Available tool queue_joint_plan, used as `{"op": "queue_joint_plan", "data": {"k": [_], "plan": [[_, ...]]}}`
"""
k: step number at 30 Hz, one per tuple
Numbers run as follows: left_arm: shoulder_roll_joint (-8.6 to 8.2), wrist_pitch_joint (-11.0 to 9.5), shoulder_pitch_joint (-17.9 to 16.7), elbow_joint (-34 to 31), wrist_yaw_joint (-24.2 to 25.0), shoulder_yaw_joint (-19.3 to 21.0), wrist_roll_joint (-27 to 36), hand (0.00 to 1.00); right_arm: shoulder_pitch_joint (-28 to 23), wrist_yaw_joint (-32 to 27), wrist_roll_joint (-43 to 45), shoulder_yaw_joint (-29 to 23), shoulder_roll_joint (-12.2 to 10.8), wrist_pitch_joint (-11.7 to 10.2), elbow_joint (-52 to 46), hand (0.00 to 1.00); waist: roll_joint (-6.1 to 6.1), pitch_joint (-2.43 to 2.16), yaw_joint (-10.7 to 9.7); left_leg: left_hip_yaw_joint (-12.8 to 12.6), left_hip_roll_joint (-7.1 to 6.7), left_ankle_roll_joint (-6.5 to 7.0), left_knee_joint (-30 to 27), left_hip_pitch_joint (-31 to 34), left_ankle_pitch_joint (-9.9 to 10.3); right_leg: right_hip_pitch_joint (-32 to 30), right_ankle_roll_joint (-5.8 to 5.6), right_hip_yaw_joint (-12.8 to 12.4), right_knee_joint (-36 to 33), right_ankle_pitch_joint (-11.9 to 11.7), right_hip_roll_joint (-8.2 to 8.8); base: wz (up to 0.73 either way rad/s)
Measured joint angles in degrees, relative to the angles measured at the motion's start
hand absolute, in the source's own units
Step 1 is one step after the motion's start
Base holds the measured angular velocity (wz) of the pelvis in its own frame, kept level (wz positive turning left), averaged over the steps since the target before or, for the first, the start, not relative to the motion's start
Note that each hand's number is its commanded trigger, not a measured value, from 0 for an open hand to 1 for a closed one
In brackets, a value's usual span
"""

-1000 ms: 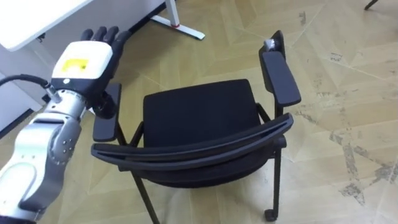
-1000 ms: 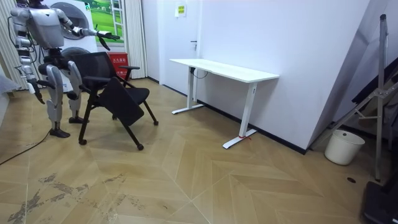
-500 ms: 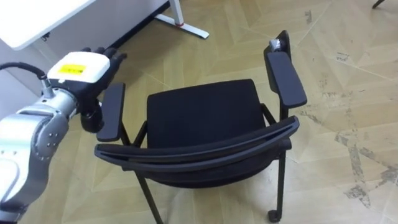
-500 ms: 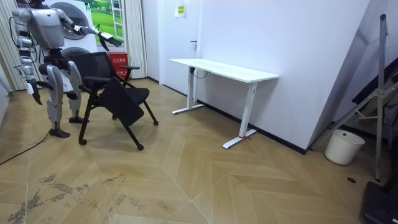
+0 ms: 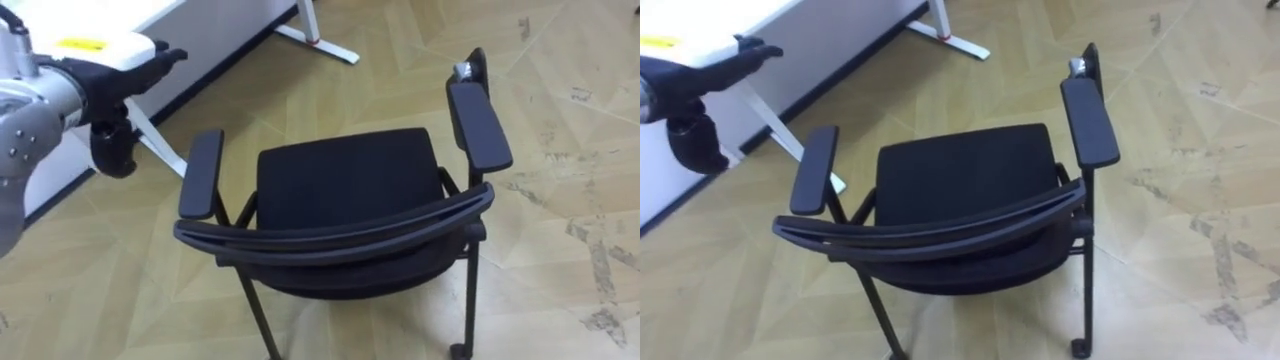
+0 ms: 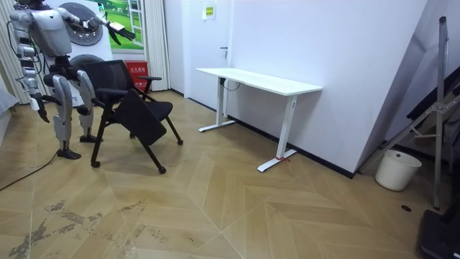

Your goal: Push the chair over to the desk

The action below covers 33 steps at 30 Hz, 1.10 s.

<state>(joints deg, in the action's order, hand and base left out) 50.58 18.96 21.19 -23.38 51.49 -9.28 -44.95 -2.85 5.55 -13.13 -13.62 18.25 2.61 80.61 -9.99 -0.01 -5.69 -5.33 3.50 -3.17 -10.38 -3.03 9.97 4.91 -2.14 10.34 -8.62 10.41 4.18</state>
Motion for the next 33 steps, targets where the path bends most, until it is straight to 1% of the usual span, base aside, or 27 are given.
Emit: {"op": "queue_joint_plan", "data": {"k": [2, 4, 5, 7, 8, 9, 10, 14, 16, 18, 19, 23, 27, 33], "plan": [[0.05, 0.33, 0.02, -1.57, 1.8, 0.0, 1.61, 0.0, -0.05, -0.07, -0.03, -0.01, 0.01, -0.03, -0.07, 0.0, 0.24, 0.17, 0.34, -0.02, -0.02, 0.0, 0.0, -0.22, 0.0, 0.05, 0.01, -0.06, -0.08, 0.22, 0.02, 0.0], [0.05, 0.63, 0.03, -2.71, 4.0, 0.0, 3.58, 0.0, -0.03, 0.14, 0.02, -0.01, 0.01, -0.04, -0.06, 0.0, 0.72, 0.52, 0.58, -0.02, -0.02, 0.0, -0.01, -0.29, 0.0, 0.08, -0.03, -0.14, -0.13, 0.26, 0.03, 0.0], [0.05, 0.78, 0.02, -2.92, 4.51, 0.0, 3.81, 0.0, -0.08, 0.25, 0.13, 0.01, 0.01, -0.04, -0.06, 0.0, 0.87, 0.62, 0.7, -0.02, -0.03, 0.0, -0.02, -0.29, 0.0, 0.08, -0.03, -0.14, -0.13, 0.27, 0.04, 0.0], [0.05, 1.2, 0.02, -4.11, 6.63, 0.0, 4.26, 0.0, -0.53, 0.67, 0.28, 0.13, 0.01, -0.01, -0.06, 0.0, 1.48, 1.01, 1.15, -0.02, -0.11, 0.0, -0.08, -0.13, 0.0, 0.04, -0.04, -0.05, -0.15, 0.26, 0.11, 0.04], [0.05, 1.22, 0.02, -4.39, 7.15, 0.0, 4.34, 0.0, -0.61, 0.74, 0.3, 0.22, 0.01, 0.0, -0.05, 0.0, 1.57, 1.03, 1.24, -0.02, -0.14, 0.0, -0.16, 0.03, 0.0, -0.01, -0.05, 0.0, -0.16, 0.27, 0.15, 0.07], [0.1, 1.45, 0.04, -5.07, 8.22, 0.0, 4.81, 0.0, -0.62, 0.79, 0.29, 0.74, 0.02, 0.0, -0.05, 0.0, 1.45, 0.91, 1.29, 0.01, -0.22, 0.0, -0.49, 0.41, 0.0, -0.1, -0.07, 0.2, -0.14, 0.25, 0.26, 0.08], [0.11, 1.51, 0.1, -5.41, 9.07, -0.01, 5.89, 0.0, -0.61, 0.92, 0.26, 1.15, 0.02, 0.0, -0.04, 0.0, 1.58, 0.98, 1.27, 0.07, -0.28, 0.0, -0.5, 0.5, 0.0, -0.1, -0.09, 0.51, -0.14, 0.24, 0.36, 0.08], [0.11, 1.88, 0.16, -7.46, 11.01, -0.13, 7.23, 0.0, -0.16, 0.97, -0.25, 1.17, 0.01, -0.01, 0.02, 0.0, 1.51, 0.78, 1.25, 0.66, -0.38, 0.0, -0.45, 0.65, 0.0, -0.02, -0.09, 0.95, -0.08, 0.24, 0.45, 0.04], [0.12, 2.2, 1.26, -9.03, 12.53, -0.13, 8.56, 0.0, 0.06, 0.96, 0.0, 1.18, 0.02, 0.0, 0.01, 0.0, 1.33, 0.63, 1.26, 0.85, -0.38, 0.0, -0.45, 0.71, 0.0, 0.16, -0.09, 1.15, -0.15, 0.24, 0.42, 0.02], [0.28, 2.3, 1.98, -10.11, 12.98, -0.13, 9.76, 0.0, 0.49, 0.91, 0.05, 1.21, 0.01, 0.02, 0.01, 0.0, 1.18, 0.51, 1.18, 0.99, -0.37, 0.0, -0.41, 0.79, 0.0, 0.26, -0.09, 1.21, -0.29, 0.24, 0.42, 0.02], [0.28, 2.3, 2.18, -10.49, 13.2, -0.14, 10.08, 0.0, 0.63, 0.91, 0.22, 1.2, 0.01, 0.01, -0.03, 0.0, 1.23, 0.53, 1.06, 1.06, -0.37, 0.0, -0.4, 0.77, 0.0, 0.31, -0.08, 1.26, -0.31, 0.24, 0.42, 0.0], [0.33, 2.39, 2.31, -10.58, 14.19, -0.14, 11.45, 0.0, 0.64, 0.9, 0.16, 1.44, -0.06, 0.18, -0.06, 0.0, 0.85, 0.24, 0.96, 1.47, -0.31, 0.0, -0.41, 0.42, 0.0, 0.42, -0.09, 1.41, -1.17, 0.24, 0.42, 0.02], [0.32, 2.47, 2.32, -10.97, 14.32, -0.16, 13.67, 0.0, 0.78, 0.84, -0.07, 2.84, -0.06, 0.57, -0.08, 0.0, 0.92, 0.29, 0.65, 1.69, -0.35, 0.0, -0.44, 0.25, 0.01, 0.82, -0.08, 1.41, -1.15, 0.24, 0.43, 0.06], [0.31, 2.46, 2.31, -10.96, 14.14, -0.15, 16.56, 0.0, 0.41, 0.38, -0.29, 3.05, -0.09, 0.53, -0.73, 0.0, 0.92, 0.33, 0.74, 1.49, -0.35, 0.0, -0.43, 0.7, 0.01, -0.05, -0.12, 1.68, -0.96, 0.26, 0.43, -0.02]]}}
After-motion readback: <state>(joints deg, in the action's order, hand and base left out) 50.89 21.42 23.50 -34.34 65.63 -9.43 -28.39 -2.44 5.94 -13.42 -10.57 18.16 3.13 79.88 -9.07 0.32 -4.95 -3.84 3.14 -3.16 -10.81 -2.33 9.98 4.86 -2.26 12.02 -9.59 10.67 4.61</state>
